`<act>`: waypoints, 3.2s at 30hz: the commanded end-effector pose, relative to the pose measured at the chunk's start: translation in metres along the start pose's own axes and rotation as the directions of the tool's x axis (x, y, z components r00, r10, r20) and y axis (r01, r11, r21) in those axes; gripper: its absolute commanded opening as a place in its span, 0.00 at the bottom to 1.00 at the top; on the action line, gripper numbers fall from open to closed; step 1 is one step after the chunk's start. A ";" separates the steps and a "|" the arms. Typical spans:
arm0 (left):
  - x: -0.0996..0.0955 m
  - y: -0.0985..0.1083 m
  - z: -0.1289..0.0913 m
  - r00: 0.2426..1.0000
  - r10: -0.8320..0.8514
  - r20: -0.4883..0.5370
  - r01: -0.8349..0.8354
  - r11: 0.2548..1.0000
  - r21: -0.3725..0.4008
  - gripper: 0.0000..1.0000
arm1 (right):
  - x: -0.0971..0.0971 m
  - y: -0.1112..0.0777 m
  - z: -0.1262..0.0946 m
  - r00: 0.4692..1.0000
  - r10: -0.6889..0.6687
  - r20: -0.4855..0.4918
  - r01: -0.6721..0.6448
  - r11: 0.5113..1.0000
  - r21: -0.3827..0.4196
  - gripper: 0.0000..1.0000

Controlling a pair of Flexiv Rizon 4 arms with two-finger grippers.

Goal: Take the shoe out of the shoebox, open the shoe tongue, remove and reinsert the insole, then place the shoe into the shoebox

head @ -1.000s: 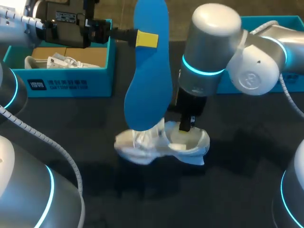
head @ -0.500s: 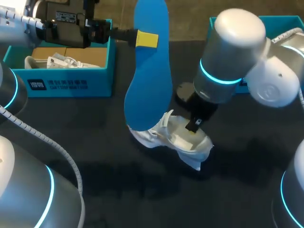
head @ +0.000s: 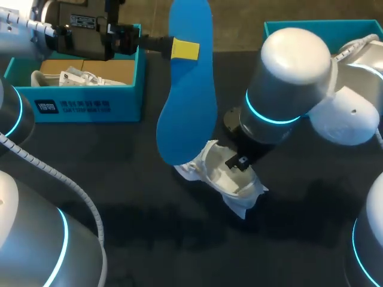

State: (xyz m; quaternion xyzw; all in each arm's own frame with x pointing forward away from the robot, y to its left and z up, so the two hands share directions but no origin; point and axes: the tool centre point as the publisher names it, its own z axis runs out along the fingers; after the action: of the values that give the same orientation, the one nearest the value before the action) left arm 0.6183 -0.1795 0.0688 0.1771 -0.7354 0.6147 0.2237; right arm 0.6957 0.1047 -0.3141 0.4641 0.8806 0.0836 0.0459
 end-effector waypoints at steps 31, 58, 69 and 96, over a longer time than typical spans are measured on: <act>-0.001 -0.001 0.001 1.000 0.000 -0.001 0.000 1.000 -0.003 0.00 | 0.007 -0.014 0.034 0.834 0.480 -0.270 -0.506 0.862 -0.030 0.00; -0.001 -0.001 0.001 1.000 0.000 -0.001 0.000 1.000 -0.003 0.00 | 0.012 -0.012 0.070 0.833 0.478 -0.279 -0.501 0.866 -0.010 0.00; -0.001 -0.001 0.001 1.000 0.000 -0.001 0.000 1.000 -0.003 0.00 | 0.014 -0.017 0.070 0.827 0.494 -0.268 -0.518 0.855 -0.024 0.70; -0.001 -0.001 0.001 1.000 0.000 -0.001 0.000 1.000 -0.003 0.00 | -0.003 -0.012 -0.018 0.649 0.383 -0.657 -0.501 0.865 0.009 1.00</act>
State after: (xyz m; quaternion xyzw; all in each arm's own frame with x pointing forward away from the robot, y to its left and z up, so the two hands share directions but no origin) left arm 0.6183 -0.1795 0.0688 0.1771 -0.7354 0.6147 0.2237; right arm 0.6926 0.1149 -0.3143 0.6250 0.7039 0.2784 -0.1908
